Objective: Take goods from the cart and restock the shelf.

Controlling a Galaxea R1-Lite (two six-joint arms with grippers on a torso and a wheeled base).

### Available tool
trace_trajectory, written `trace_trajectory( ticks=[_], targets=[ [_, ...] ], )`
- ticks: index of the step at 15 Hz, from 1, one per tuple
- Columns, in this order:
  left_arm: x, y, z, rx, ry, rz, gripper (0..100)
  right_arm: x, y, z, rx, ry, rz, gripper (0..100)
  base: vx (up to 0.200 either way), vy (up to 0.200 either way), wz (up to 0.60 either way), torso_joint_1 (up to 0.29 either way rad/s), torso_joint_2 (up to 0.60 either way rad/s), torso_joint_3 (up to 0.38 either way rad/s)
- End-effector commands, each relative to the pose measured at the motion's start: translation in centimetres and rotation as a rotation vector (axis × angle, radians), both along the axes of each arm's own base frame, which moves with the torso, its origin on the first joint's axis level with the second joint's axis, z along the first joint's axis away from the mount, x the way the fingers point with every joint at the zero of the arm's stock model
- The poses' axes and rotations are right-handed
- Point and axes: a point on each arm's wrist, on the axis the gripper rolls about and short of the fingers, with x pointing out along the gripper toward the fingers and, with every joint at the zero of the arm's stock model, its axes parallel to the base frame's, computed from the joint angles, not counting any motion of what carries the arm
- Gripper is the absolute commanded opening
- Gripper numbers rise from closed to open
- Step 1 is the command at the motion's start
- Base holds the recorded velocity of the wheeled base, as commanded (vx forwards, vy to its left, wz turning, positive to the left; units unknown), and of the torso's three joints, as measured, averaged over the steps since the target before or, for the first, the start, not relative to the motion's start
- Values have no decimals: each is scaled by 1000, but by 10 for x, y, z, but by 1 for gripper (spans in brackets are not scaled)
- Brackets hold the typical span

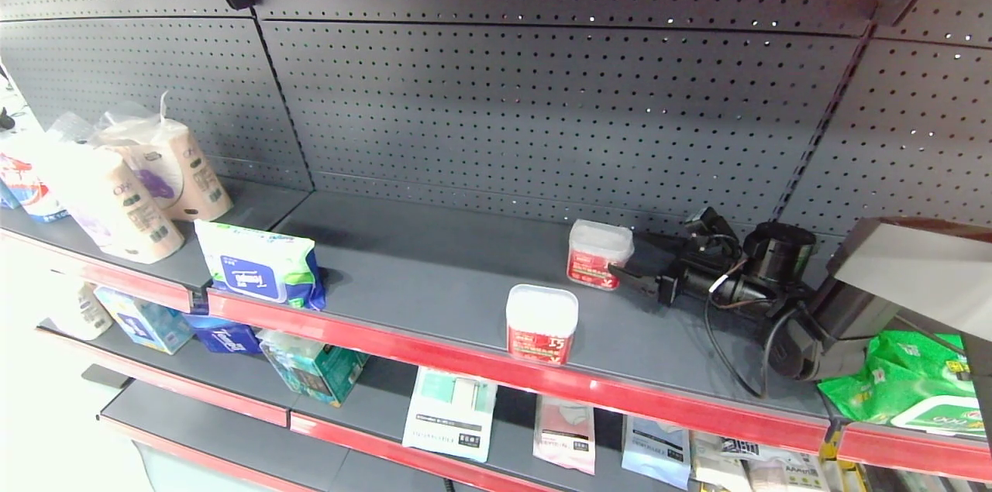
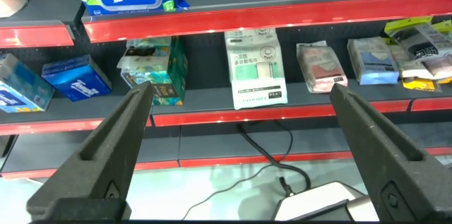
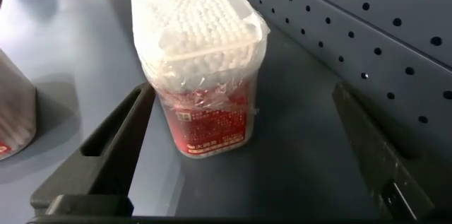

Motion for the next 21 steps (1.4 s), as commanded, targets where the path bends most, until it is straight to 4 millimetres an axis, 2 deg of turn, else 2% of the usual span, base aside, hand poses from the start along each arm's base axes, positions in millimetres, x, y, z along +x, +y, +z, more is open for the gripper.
trace_trajectory(
  ticks=[1,6,10,18,21],
  targets=[
    [0,0,0,0,0,0,100,0,0,-1,-1,1,1,100,0,0,0,0,0,0],
    [0,0,0,1,-1,0,100,0,-2,1,-2,-3,-27,100,0,0,0,0,0,0],
    [0,0,1,7,-4,-2,100,-11,-1,10,0,3,-15,100,0,0,0,0,0,0],
    [2,0,0,6,13,-8,100,-19,-4,41,24,-48,-73,100,0,0,0,0,0,0],
    [3,0,0,6,21,-11,100,-33,-3,59,61,-37,-138,100,0,0,0,0,0,0]
  ],
)
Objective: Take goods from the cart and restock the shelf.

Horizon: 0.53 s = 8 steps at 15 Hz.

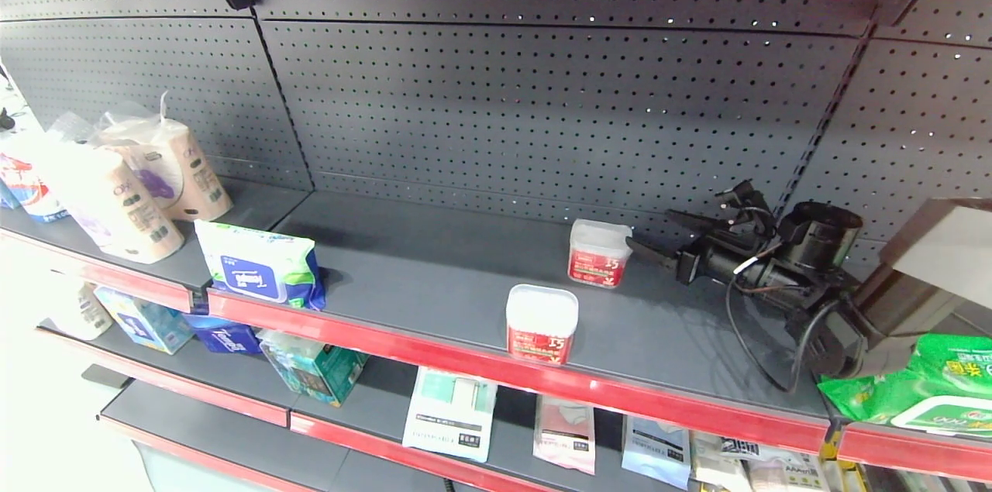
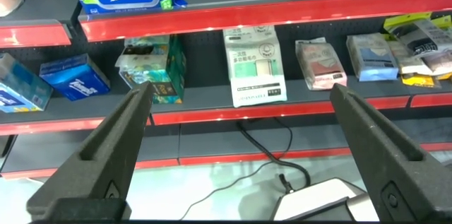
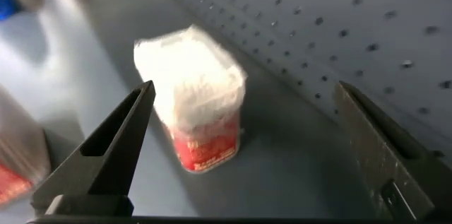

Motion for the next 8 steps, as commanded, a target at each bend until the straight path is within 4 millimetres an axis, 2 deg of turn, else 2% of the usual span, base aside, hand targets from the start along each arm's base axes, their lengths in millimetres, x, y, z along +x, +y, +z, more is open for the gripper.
trace_trajectory(
  ticks=[1,3,6,8],
  targets=[
    [2,0,0,1,16,-1,100,-18,1,15,11,-2,-27,100,0,0,0,0,0,0],
    [4,0,1,0,25,-2,100,-30,-2,22,11,4,-101,100,0,0,0,0,0,0],
    [5,-1,1,-7,38,-24,100,-42,-4,44,32,-43,-268,100,0,0,0,0,0,0],
    [7,-1,1,-8,44,-28,100,-57,-2,52,43,-42,-321,100,0,0,0,0,0,0]
  ],
)
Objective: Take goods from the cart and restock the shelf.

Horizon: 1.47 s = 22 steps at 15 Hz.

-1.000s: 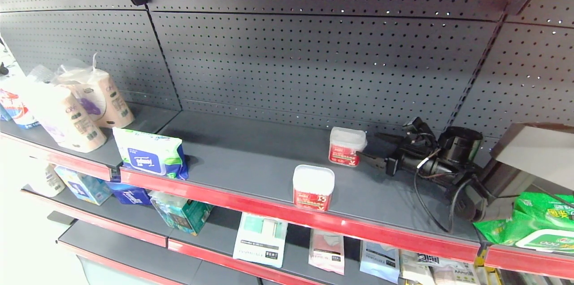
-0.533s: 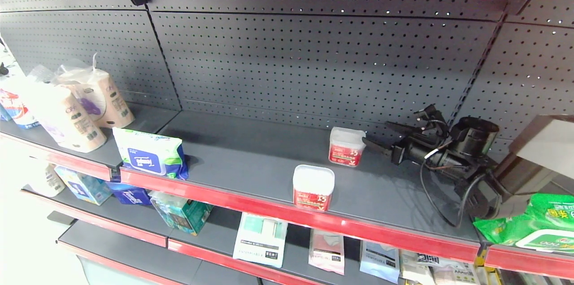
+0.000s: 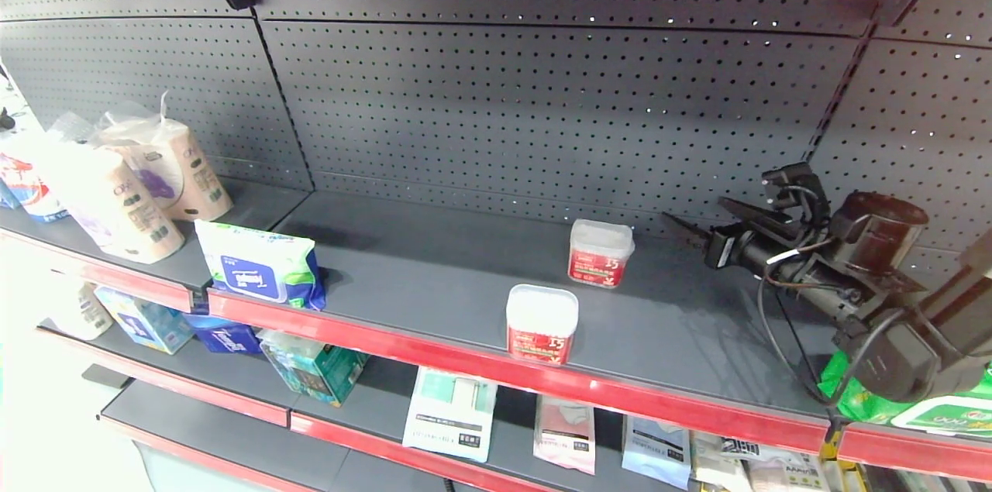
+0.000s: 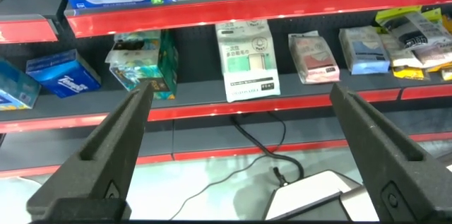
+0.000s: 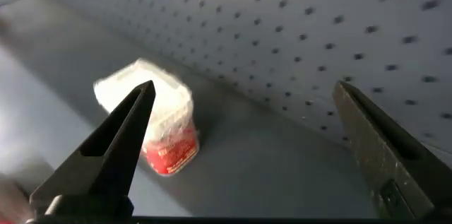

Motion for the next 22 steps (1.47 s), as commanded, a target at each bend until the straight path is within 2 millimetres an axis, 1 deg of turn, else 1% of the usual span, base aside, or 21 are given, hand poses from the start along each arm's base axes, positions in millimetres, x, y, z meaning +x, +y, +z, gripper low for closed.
trace_trajectory(
  ticks=[1,3,4,5,6,7,8,9,10,11,12,13,16,17,18,19,20,22],
  targets=[
    [2,0,0,1,11,-1,100,-19,0,14,5,-19,-15,100,0,0,0,0,0,0],
    [1,0,0,0,7,-1,100,-44,-3,16,-1,6,-29,100,0,0,0,0,0,0],
    [1,0,0,0,5,-1,100,-52,-4,19,0,0,-44,100,0,0,0,0,0,0],
    [1,0,0,0,5,-1,100,-52,-5,20,0,-1,-49,100,0,0,0,0,0,0],
    [0,0,0,0,4,-1,100,-60,-7,26,-1,-21,-67,100,0,0,0,0,0,0],
    [0,0,0,0,2,-2,100,-69,-9,32,-5,-36,-70,100,0,0,0,0,0,0],
    [0,0,0,1,-1,-3,100,-83,-11,35,-14,-43,-72,100,0,0,0,0,0,0],
    [0,0,1,0,-12,-3,100,-93,-15,34,-23,-39,-86,100,0,0,0,0,0,0],
    [-1,0,1,-1,-18,-4,100,-97,-17,35,-27,-40,-93,100,0,0,0,0,0,0],
    [-3,0,1,-2,-33,-4,100,-111,-23,36,-38,-44,-118,100,0,0,0,0,0,0],
    [-3,0,1,-2,-36,-4,100,-116,-25,36,-38,-44,-126,100,0,0,0,0,0,0],
    [-3,0,1,-2,-38,-4,100,-133,-27,38,-39,-55,-134,100,0,0,0,0,0,0],
    [-3,0,1,17,-41,-12,100,-156,-32,48,-87,-129,-162,100,0,0,0,0,0,0],
    [-2,0,2,28,-43,-27,100,-173,-39,52,-105,-140,-201,100,0,0,0,0,0,0],
    [-2,0,2,28,-43,-35,100,-179,-40,53,-106,-138,-212,100,0,0,0,0,0,0],
    [-2,-1,2,28,-46,-50,100,-202,-43,54,-111,-126,-242,100,0,0,0,0,0,0],
    [-2,-1,2,28,-45,-51,100,-219,-43,54,-110,-116,-254,100,0,0,0,0,0,0],
    [-3,-1,2,27,-51,-51,100,-245,-41,49,-106,-77,-251,100,0,0,0,0,0,0]
  ],
)
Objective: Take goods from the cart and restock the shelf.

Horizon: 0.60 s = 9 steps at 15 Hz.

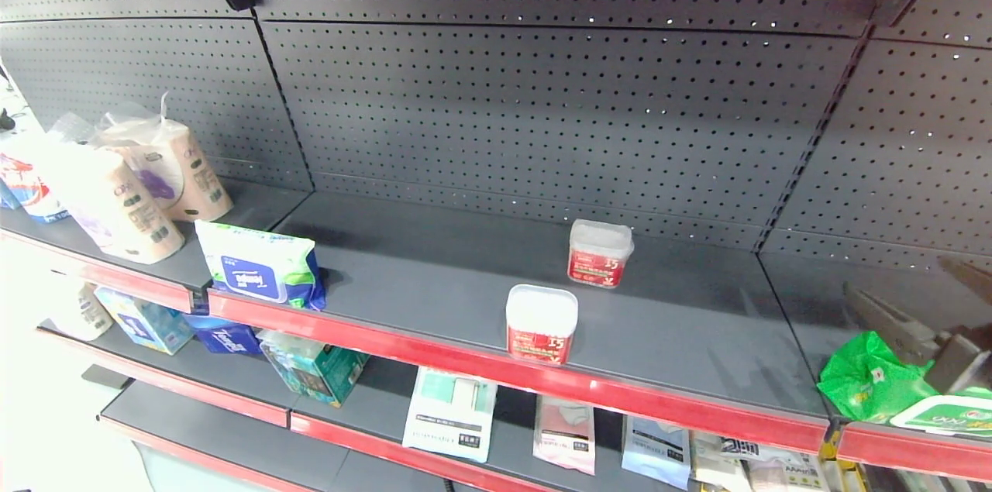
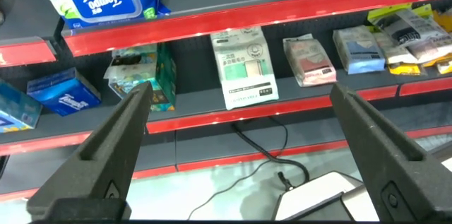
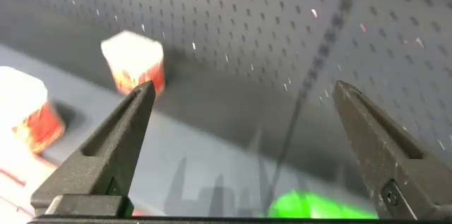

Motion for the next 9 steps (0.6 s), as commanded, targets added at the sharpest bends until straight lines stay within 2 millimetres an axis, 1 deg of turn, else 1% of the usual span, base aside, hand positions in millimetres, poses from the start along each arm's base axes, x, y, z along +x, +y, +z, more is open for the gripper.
trace_trajectory(
  ticks=[1,3,6,7,8,9],
  targets=[
    [-1,0,0,-2,-5,1,100,-63,2,-6,0,-54,-18,100,0,0,0,0,0,0],
    [0,0,0,-1,-1,0,100,-94,4,-24,2,-50,-22,100,0,0,0,0,0,0],
    [0,0,-1,-2,-4,1,100,-133,8,-52,-2,-24,-25,100,0,0,0,0,0,0],
    [1,0,-2,-2,1,1,100,-138,8,-57,-1,-20,-25,100,0,0,0,0,0,0],
    [1,0,-3,-2,8,-1,100,-145,9,-74,2,20,-28,100,0,0,0,0,0,0],
    [1,0,-4,-2,11,-2,100,-144,8,-74,10,26,-48,100,0,0,0,0,0,0]
  ],
)
